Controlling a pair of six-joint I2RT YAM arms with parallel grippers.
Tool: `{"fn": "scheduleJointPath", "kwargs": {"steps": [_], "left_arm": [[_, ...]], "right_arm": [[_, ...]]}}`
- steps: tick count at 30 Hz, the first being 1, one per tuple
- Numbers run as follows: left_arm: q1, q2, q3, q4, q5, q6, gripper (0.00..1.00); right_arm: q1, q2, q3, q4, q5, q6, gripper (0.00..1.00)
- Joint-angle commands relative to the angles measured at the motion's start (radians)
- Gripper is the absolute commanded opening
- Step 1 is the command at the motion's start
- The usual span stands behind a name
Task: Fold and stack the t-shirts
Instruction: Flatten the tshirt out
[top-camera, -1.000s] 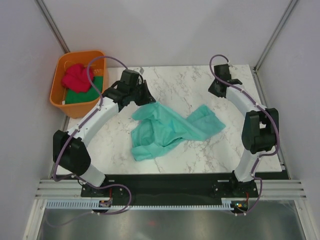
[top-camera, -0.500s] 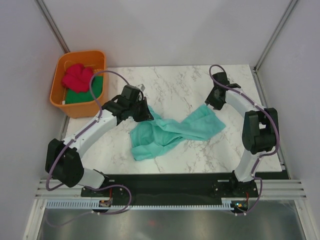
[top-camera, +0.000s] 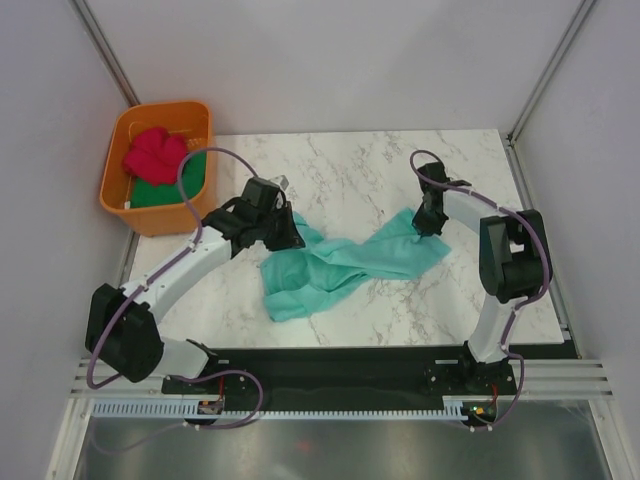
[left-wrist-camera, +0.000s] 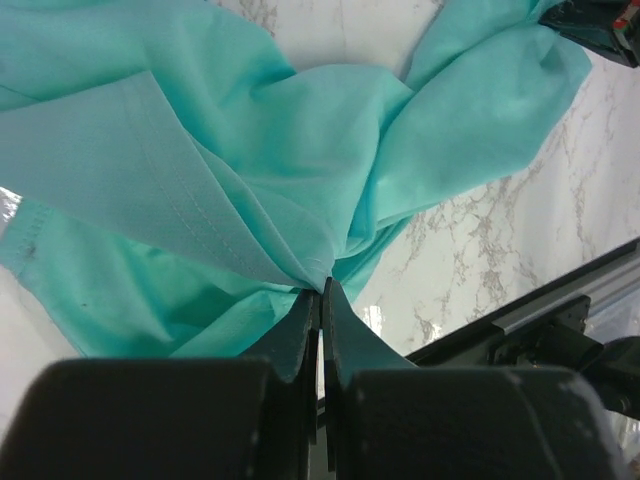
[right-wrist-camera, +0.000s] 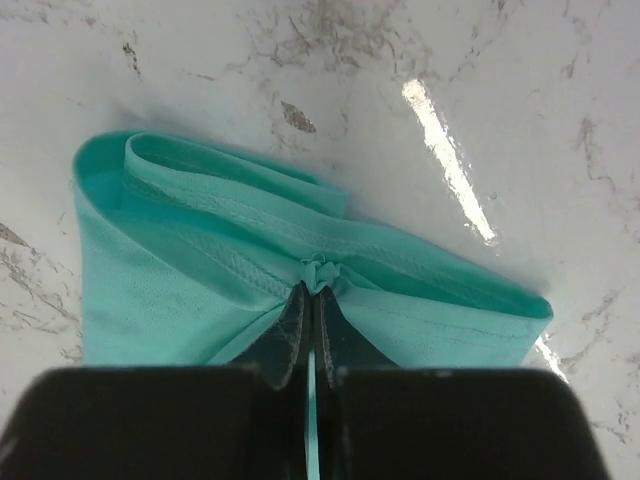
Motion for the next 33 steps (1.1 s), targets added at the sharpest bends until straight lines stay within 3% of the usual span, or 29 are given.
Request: {"fn": "scheduleJointPath", "kwargs": {"steps": [1,5,6,9,12,17,23,24,26,28,29,31,32,33], "left_arm": [[0.008,0.046,0.101,0.009,-0.095,0.055,0.02],[0.102,0.191,0.452,-0.013,-0.122,0.079,0.02],[0.117,0.239,0.640,-0.040,-0.149,0.076,0.02],[0.106,0.282,0.953,-0.137,-0.234,0.094,0.02],[0.097,0.261,1.027,-0.178,-0.255,0.103,0.02],[0.037,0.089,0.806,-0.177,-0.229,0.106,0.02],[-0.145,-0.170,0.299,-0.175,-0.211,0.017,0.02],[-0.163,-0.196,0.155,-0.174,-0.217,-0.031,0.02],[-0.199,-0.253,0.017,-0.166,-0.224,-0.085,0.02],[-0.205,-0.266,-0.166,-0.097,-0.153,-0.145,0.02],[-0.213,-0.272,-0.252,-0.062,-0.117,-0.162,0.06],[-0.222,-0.272,-0.301,-0.002,-0.047,-0.202,0.26],[-0.225,-0.272,-0.311,0.000,-0.043,-0.204,0.42],[-0.225,-0.276,-0.306,-0.002,-0.049,-0.190,0.47]], "right_arm": [[-0.003,0.006,0.090,0.018,0.081,-0.017,0.00],[-0.031,0.032,0.488,-0.095,0.117,-0.080,0.00],[-0.035,0.026,0.549,-0.117,0.127,-0.096,0.00],[-0.040,-0.023,0.695,-0.120,0.231,-0.132,0.00],[-0.058,-0.101,0.705,-0.116,0.292,-0.137,0.00],[-0.060,-0.253,0.435,-0.048,0.288,-0.111,0.00],[-0.061,-0.426,-0.025,-0.033,0.289,-0.038,0.00],[-0.063,-0.460,-0.086,-0.031,0.304,-0.025,0.00],[-0.063,-0.483,-0.254,-0.008,0.315,0.005,0.00],[-0.069,-0.485,-0.358,0.009,0.315,0.013,0.00],[-0.075,-0.468,-0.375,0.010,0.314,0.022,0.00],[-0.081,-0.451,-0.395,0.006,0.300,0.024,0.02],[-0.084,-0.445,-0.395,-0.001,0.295,0.022,0.11],[-0.084,-0.448,-0.391,-0.005,0.292,0.025,0.19]]}}
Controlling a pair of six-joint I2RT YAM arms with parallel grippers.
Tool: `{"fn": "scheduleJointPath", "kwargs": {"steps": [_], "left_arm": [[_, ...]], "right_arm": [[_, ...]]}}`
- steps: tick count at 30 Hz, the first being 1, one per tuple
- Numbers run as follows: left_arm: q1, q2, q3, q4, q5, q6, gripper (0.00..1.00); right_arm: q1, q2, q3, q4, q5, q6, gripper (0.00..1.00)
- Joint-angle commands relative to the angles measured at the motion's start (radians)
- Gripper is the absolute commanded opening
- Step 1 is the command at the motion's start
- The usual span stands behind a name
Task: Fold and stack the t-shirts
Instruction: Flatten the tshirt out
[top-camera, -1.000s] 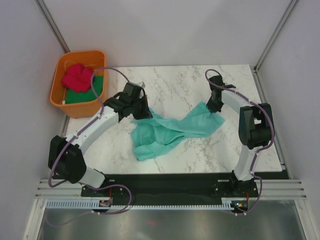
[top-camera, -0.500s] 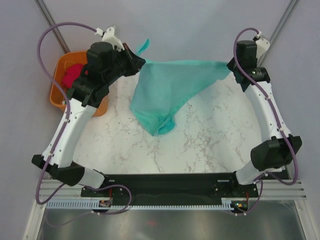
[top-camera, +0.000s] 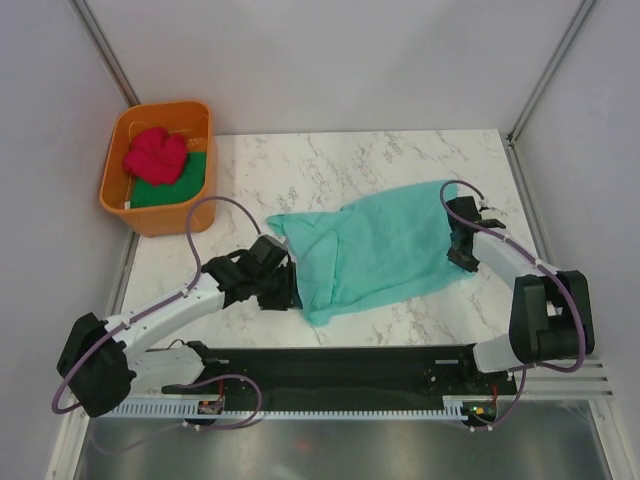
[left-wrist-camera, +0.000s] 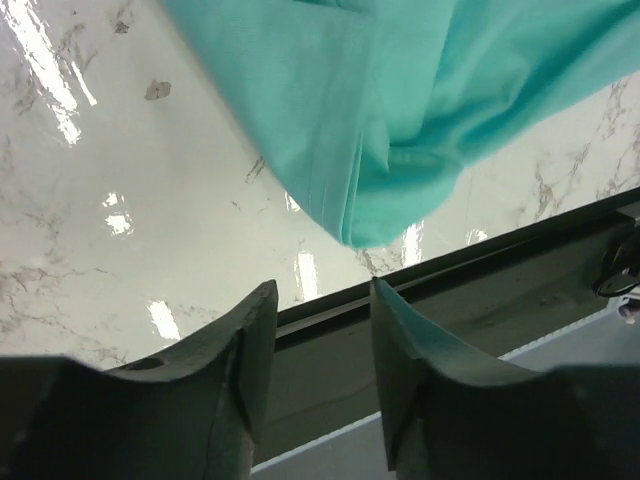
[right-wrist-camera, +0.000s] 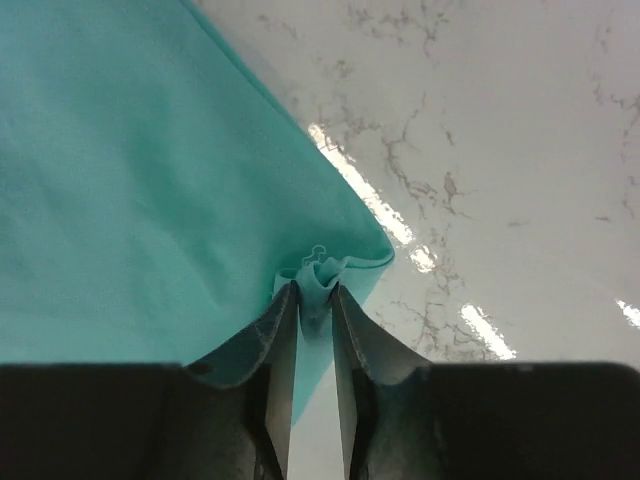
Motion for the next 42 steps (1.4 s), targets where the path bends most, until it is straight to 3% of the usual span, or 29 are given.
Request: {"fn": "scheduleJointPath", "kwargs": {"steps": [1,2,4,5,9,13,18,21,26,32,42], "left_arm": [[-0.006,-0.055,0.027,0.100,0.040,-0.055,0.52],[0.000,-0.065,0.055,0.090,-0.004,-0.044,0.61],[0.006,-0.072,0.087,0.074,-0.059,-0.012,0.68],[0.019,-0.063,0.112,0.067,-0.107,-0.003,0.70],[0.052,0.079,0.153,0.081,-0.078,0.023,0.71],[0.050,0.190,0.216,0.101,-0.021,0.078,0.70],[0.044,0.248,0.241,0.110,0.002,0.026,0.66],[0.004,0.293,0.267,0.100,-0.101,0.049,0.59],[-0.060,0.388,0.308,0.072,-0.150,0.065,0.50],[-0.131,0.512,0.386,0.014,-0.240,0.063,0.49],[-0.132,0.606,0.445,0.014,-0.241,0.063,0.49]], "right_arm": [[-0.013,-0.020,0.028,0.027,0.031,0.025,0.31],[-0.012,-0.037,0.033,0.019,0.029,0.037,0.36],[-0.013,-0.054,0.048,-0.001,0.024,0.061,0.45],[-0.013,-0.060,0.056,-0.040,0.020,0.077,0.48],[-0.013,-0.085,0.040,-0.062,-0.064,0.118,0.50],[-0.013,-0.111,0.013,-0.073,-0.092,0.158,0.50],[-0.013,-0.114,0.011,-0.081,-0.091,0.177,0.50],[-0.013,-0.117,0.011,-0.076,-0.097,0.172,0.49],[-0.013,-0.117,0.005,-0.068,-0.080,0.157,0.48],[-0.012,-0.137,-0.012,-0.064,-0.064,0.143,0.48],[-0.013,-0.163,-0.015,-0.067,-0.055,0.134,0.48]]}}
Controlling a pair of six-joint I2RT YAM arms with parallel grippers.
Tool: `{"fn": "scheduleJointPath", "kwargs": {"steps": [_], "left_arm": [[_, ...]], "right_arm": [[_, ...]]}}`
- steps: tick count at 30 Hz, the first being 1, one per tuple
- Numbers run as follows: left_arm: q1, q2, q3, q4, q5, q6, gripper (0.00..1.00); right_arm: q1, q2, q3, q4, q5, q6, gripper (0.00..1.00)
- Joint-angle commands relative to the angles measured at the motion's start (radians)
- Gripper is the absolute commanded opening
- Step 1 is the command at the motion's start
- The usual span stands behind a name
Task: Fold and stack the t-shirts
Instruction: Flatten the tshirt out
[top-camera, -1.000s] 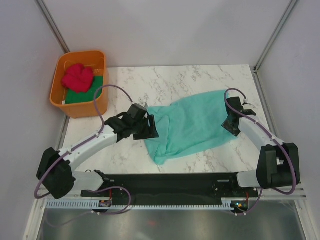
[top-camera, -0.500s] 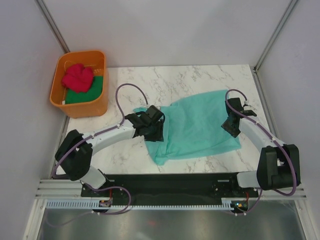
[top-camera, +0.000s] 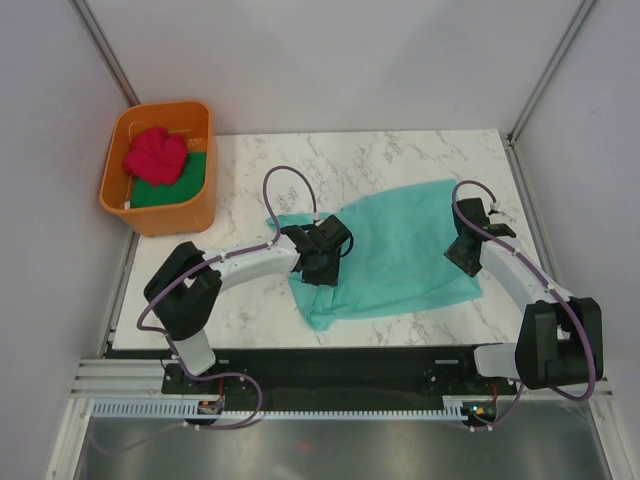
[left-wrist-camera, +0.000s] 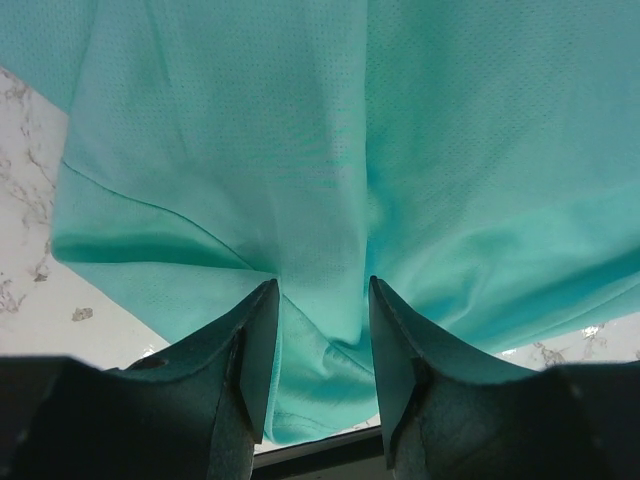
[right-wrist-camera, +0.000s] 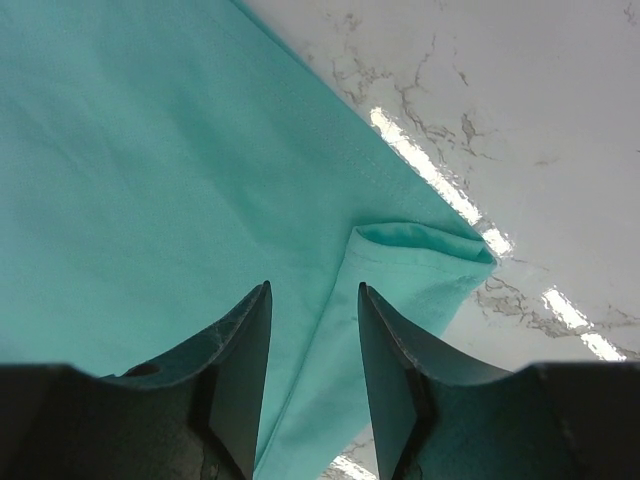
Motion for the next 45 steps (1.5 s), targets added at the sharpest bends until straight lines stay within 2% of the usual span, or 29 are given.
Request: {"fn": "scheduleJointPath", "kwargs": {"steps": [1,29,30,31,40,45], "left_arm": [[-0.001,0.019,0.037,-0.010,-0.036,0.024,0.49],[0.005,-0.060,-0.009,-0.010,-0.036,0.024,0.49],[0.008,-0.067,-0.015,-0.166,-0.064,0.028,0.35],[0.009,-0.073,-0.017,-0.168,-0.269,0.022,0.35],[0.098,-0.260,-0.053,-0.100,-0.078,0.031,0.37],[0.094,-0.251,-0.066,-0.063,0.017,0.039,0.43]], "right_arm": [[-0.004,-0.027,-0.003,0.000,0.023,-0.006,0.48],[-0.004,-0.015,-0.002,0.015,0.026,-0.029,0.48],[-0.002,-0.017,-0.002,0.015,0.026,-0.031,0.48],[-0.002,-0.017,-0.002,0.015,0.024,-0.032,0.48],[-0.004,-0.029,0.001,0.018,0.010,-0.045,0.48],[-0.004,-0.023,-0.002,0.027,-0.002,-0.042,0.48]]}}
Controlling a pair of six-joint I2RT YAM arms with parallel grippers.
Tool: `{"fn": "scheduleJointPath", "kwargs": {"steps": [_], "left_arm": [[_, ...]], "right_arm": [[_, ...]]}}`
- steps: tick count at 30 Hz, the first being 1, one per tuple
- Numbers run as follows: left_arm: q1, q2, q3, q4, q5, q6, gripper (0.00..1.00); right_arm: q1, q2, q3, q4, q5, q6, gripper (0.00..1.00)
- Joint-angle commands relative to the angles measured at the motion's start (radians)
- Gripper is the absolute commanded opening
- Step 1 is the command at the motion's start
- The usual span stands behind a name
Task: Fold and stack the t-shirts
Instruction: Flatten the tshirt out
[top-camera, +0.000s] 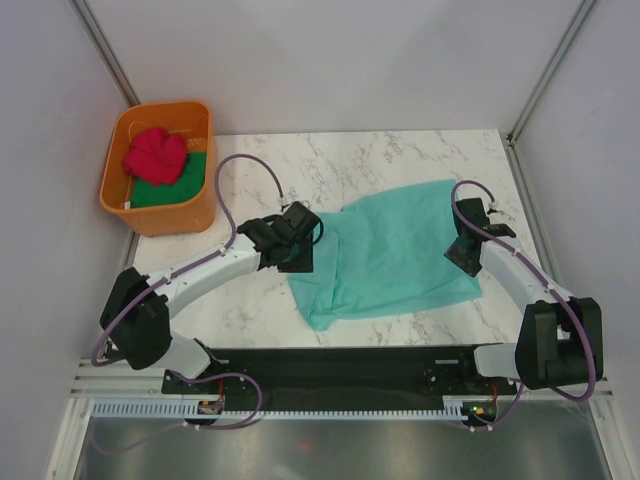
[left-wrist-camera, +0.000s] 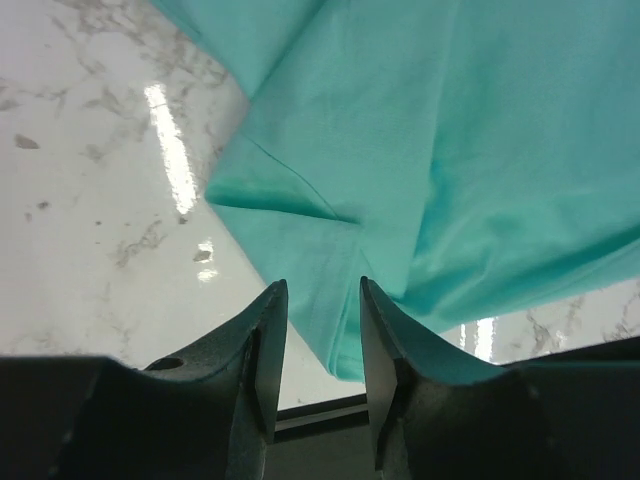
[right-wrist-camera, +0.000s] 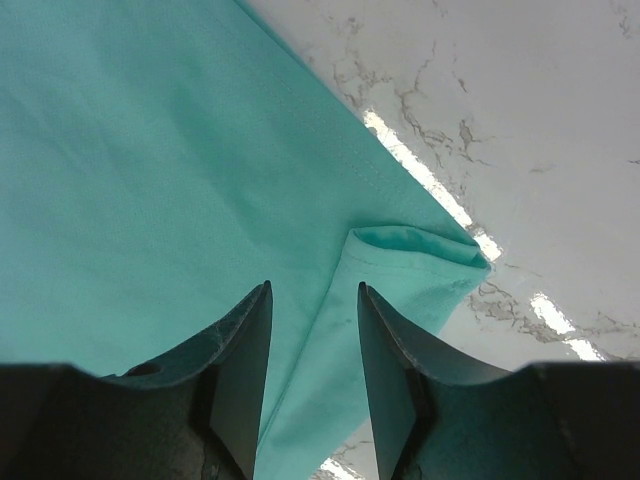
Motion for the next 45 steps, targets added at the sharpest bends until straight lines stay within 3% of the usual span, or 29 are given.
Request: {"fn": "scheduleJointPath", "kwargs": {"steps": [1,15,31,35,40,45], "left_arm": [[-0.010,0.013,-0.020,0.050,0.113,0.024,0.43],[-0.051,0.177,-0.009,0.083,0.129,0.024,0.46],[-0.050,0.285,0.048,0.093,0.049,0.039,0.44],[-0.050,0.285,0.045,0.091,0.025,0.047,0.33],[-0.050,0.222,0.049,0.073,0.005,0.059,0.02],[-0.048,0.096,0.034,0.053,0.019,0.049,0.02]], "right_arm": [[-0.003,-0.021,0.000,0.023,-0.007,-0.007,0.48],[-0.003,-0.014,0.013,0.026,0.006,-0.023,0.48],[-0.002,-0.014,-0.002,0.039,0.010,-0.026,0.48],[-0.003,-0.012,-0.007,0.041,0.016,-0.027,0.48],[-0.002,-0.015,-0.008,0.033,0.016,-0.020,0.48],[-0.026,-0.023,-0.008,-0.029,0.039,0.006,0.49]]}}
